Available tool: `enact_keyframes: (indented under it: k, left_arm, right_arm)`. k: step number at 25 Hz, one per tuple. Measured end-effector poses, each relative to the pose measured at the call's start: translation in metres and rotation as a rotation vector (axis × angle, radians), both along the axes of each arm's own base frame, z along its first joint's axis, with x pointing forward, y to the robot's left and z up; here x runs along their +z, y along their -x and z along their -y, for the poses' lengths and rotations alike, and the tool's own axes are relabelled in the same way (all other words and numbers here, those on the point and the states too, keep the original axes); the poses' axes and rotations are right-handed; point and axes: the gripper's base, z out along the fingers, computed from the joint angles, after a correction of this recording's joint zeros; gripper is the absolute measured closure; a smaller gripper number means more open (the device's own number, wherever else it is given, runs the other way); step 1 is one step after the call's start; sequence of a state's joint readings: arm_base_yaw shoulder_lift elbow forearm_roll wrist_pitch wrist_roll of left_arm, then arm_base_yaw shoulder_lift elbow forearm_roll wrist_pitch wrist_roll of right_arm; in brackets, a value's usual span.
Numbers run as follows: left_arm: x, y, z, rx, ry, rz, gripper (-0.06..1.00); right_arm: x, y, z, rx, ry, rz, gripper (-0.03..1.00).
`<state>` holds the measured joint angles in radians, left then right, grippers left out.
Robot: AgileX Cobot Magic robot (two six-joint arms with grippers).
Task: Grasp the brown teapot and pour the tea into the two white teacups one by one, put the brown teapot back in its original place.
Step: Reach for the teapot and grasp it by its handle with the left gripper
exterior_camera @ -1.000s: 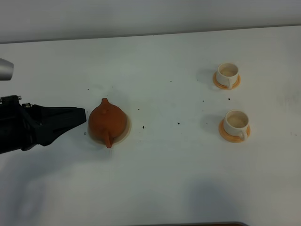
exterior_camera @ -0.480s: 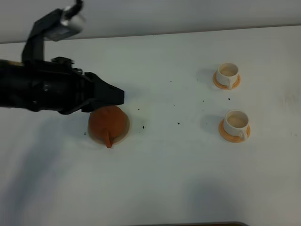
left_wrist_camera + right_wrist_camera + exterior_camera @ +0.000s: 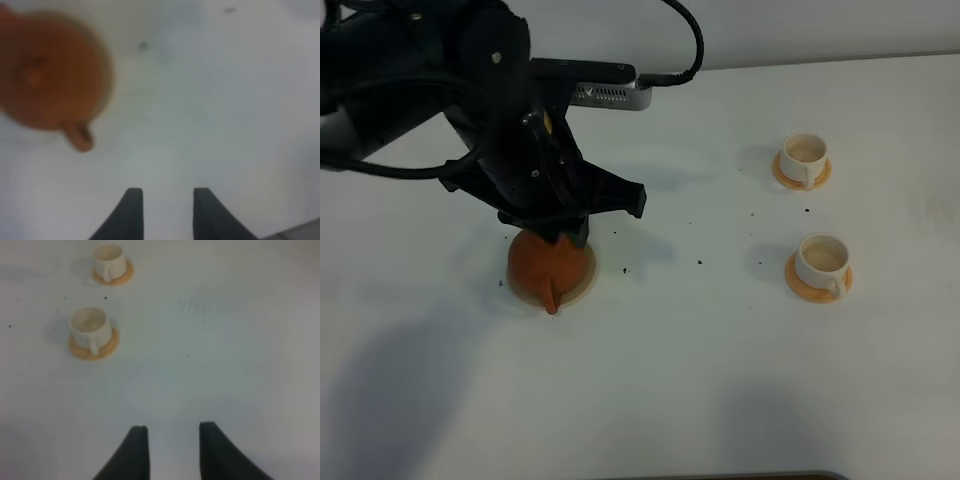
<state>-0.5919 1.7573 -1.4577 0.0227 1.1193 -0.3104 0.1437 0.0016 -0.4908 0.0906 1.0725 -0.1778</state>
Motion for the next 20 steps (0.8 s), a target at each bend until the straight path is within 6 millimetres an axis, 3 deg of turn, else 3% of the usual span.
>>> enact_keyframes:
  k: [7, 20]
  left_arm:
    - [-0.034, -0.032, -0.008, 0.126, -0.052, -0.13, 0.7]
    - [-0.064, -0.051, -0.032, 0.298, -0.009, -0.254, 0.7]
  right_arm:
    - [0.0, 0.0, 0.0, 0.0, 0.0, 0.0, 0.73]
    - [0.0, 0.0, 0.0, 0.0, 0.0, 0.0, 0.73]
